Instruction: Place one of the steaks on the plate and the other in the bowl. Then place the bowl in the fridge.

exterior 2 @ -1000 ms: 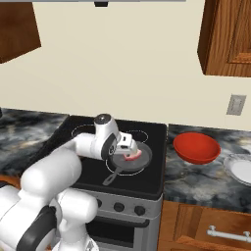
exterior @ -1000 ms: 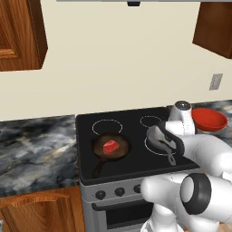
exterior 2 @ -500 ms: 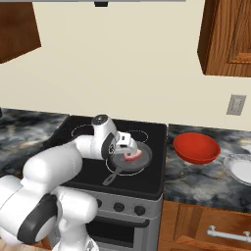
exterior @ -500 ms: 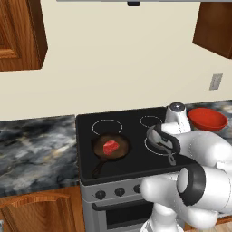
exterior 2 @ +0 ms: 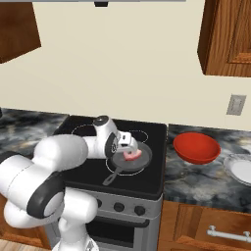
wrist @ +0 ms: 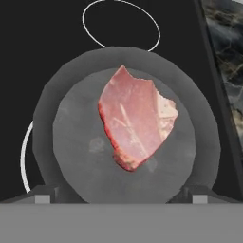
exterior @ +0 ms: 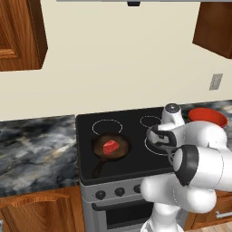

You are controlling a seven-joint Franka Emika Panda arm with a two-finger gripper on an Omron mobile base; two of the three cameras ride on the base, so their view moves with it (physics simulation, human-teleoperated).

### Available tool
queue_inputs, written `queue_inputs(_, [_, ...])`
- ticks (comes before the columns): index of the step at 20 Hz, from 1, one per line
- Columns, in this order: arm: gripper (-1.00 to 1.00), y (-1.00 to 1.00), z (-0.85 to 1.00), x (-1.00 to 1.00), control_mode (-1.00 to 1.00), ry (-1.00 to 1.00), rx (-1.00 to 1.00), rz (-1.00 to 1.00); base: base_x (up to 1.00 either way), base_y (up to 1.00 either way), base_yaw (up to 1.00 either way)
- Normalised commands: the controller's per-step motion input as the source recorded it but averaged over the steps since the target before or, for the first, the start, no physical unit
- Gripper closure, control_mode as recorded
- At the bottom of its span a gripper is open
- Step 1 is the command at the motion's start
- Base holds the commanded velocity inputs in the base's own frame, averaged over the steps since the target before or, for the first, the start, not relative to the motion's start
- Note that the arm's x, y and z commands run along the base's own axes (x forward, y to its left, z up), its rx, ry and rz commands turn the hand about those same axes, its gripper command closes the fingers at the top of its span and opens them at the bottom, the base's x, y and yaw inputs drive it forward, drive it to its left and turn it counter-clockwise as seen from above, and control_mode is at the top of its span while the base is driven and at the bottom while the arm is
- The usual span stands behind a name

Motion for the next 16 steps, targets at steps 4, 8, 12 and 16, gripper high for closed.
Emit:
queue_inputs(4, [-1.0, 0.0, -0.07, 0.32, -1.0, 0.0, 0.0, 0.0, 0.0, 0.0, 0.0])
queue_inputs(8, [-1.0, -0.01, -0.1, 0.27, -1.0, 0.0, 0.0, 0.0, 0.0, 0.0, 0.0])
queue_inputs(12, [-1.0, -0.21, -0.18, 0.09, -1.0, 0.0, 0.0, 0.0, 0.0, 0.0, 0.0])
queue_inputs(16, [-1.0, -0.15, -0.17, 0.09, -1.0, 0.0, 0.0, 0.0, 0.0, 0.0, 0.0])
